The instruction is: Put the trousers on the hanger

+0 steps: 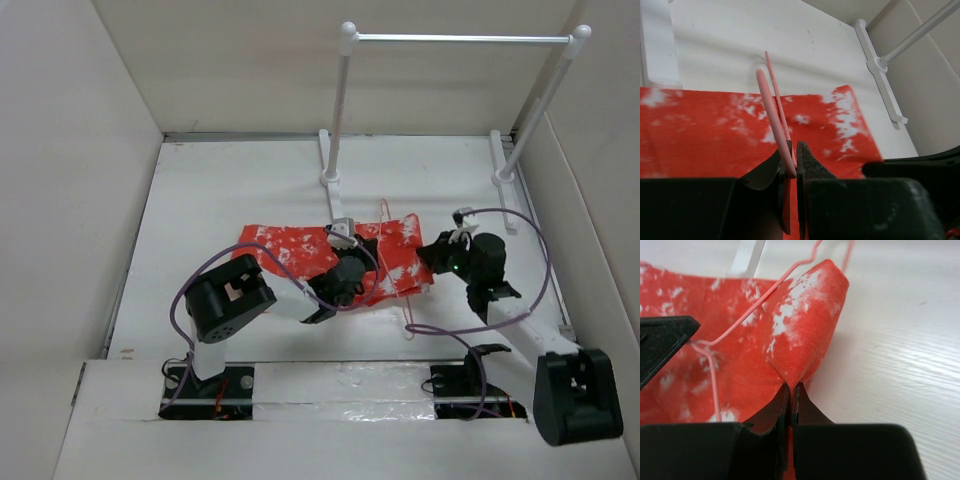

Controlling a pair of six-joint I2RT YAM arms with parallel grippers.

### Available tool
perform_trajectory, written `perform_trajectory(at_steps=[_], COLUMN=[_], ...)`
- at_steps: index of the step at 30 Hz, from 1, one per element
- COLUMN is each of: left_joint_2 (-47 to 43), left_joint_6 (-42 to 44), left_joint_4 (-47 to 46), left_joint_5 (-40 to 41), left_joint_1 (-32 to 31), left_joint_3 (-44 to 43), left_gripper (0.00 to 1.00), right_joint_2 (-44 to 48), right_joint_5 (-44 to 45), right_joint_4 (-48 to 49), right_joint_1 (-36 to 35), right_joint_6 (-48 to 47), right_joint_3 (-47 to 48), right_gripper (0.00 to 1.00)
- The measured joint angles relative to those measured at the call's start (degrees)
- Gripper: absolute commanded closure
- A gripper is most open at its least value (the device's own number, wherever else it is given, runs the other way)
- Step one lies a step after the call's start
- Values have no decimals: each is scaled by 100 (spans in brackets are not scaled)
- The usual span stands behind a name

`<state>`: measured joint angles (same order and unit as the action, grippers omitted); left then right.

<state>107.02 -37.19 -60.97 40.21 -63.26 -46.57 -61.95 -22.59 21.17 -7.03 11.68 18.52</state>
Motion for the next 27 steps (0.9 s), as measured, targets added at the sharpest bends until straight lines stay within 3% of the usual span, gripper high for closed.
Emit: perform_trajectory(at_steps=[5,9,21,27], left_joint_2=[-313,-588,-1128,-1200], left_joint_6=[328,573,1644,2555], left_joint_4=[-7,109,726,1047], left_joint_5=[-13,-63,-409,-1130], left_joint_1=[2,2,2,24], left_joint_3=[282,481,496,258], left_gripper=[100,100,100,100], right_joint_2=[1255,1517,529,-98], right_joint_5=[361,691,929,914], right_joint_4=[-846,-1276,-1246,-944], right_joint_1=[728,1364,1794,1823], right_joint_6=[-133,-254,-136,-114], right_joint_3=[-37,-35,162,365], right_gripper=[100,100,100,100])
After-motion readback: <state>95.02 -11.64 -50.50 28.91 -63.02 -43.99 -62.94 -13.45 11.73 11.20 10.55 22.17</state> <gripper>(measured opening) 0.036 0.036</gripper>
